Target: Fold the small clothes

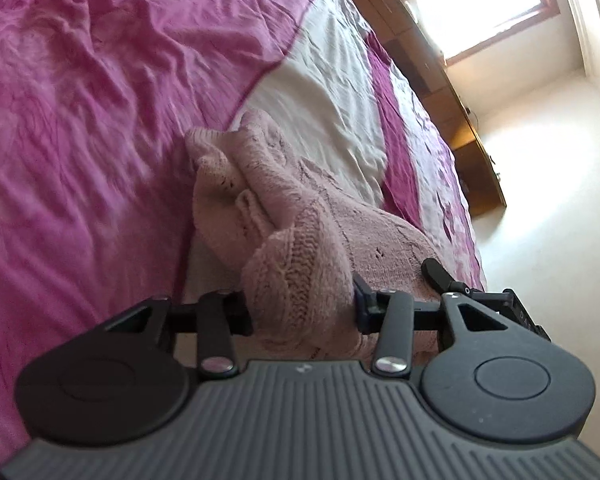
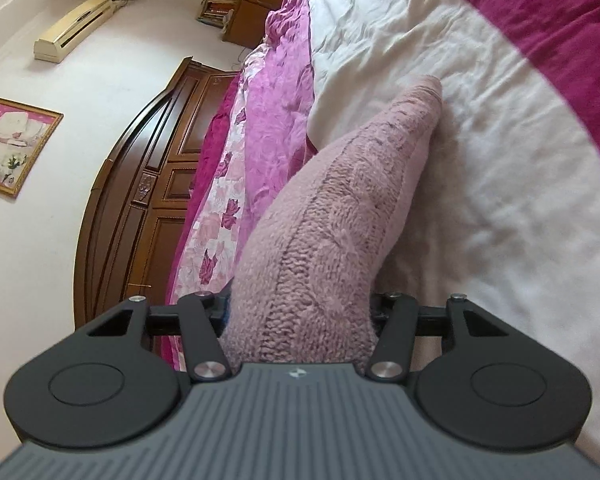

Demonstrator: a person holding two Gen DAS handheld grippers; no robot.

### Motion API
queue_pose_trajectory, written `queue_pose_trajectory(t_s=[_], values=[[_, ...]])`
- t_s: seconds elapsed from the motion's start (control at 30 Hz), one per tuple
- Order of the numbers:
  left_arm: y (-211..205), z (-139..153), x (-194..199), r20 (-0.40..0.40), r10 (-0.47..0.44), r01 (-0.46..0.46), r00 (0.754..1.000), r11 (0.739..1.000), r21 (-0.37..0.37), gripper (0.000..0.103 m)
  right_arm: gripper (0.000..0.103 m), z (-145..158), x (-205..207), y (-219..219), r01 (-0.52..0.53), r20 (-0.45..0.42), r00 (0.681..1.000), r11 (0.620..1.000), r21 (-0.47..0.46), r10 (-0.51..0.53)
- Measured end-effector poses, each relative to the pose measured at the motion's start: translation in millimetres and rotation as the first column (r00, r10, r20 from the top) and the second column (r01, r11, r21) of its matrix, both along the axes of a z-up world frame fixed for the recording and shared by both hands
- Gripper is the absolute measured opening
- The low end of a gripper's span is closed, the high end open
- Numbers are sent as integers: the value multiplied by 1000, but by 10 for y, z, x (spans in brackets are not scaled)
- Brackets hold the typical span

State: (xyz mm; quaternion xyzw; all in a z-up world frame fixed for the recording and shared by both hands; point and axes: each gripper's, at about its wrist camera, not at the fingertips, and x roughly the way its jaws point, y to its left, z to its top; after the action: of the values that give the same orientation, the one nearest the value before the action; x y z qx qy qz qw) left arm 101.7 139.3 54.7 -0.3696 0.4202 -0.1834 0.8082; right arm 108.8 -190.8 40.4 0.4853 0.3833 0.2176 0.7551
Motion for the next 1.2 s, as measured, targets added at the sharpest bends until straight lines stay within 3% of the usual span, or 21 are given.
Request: queue_pose_trajectory(t_s=[0.23, 0.5, 0.7, 0.83, 1.2], values=[[-286, 81, -393, 6, -70, 70, 998, 997, 21, 46, 58, 133, -633, -336, 22, 16, 1000, 999, -24, -22], [-580, -44, -728, -5, -152, 152, 988, 986, 71, 46, 59, 37, -1254, -661, 49, 7, 999, 997, -66, -49], [-706, -219, -816, -34, -179, 182, 983, 966, 186, 49, 60, -329, -1433, -766, 74, -62, 995, 991, -111, -81], [-710, -294, -830, -39, -178, 182, 983, 960, 214, 50, 60, -490, -1497, -751, 69, -52, 996, 984, -166, -79], [-707, -54, -1037, 21, -198, 177, 980, 917, 358, 51, 69, -285, -1732, -773, 94, 17, 996, 960, -263, -93]])
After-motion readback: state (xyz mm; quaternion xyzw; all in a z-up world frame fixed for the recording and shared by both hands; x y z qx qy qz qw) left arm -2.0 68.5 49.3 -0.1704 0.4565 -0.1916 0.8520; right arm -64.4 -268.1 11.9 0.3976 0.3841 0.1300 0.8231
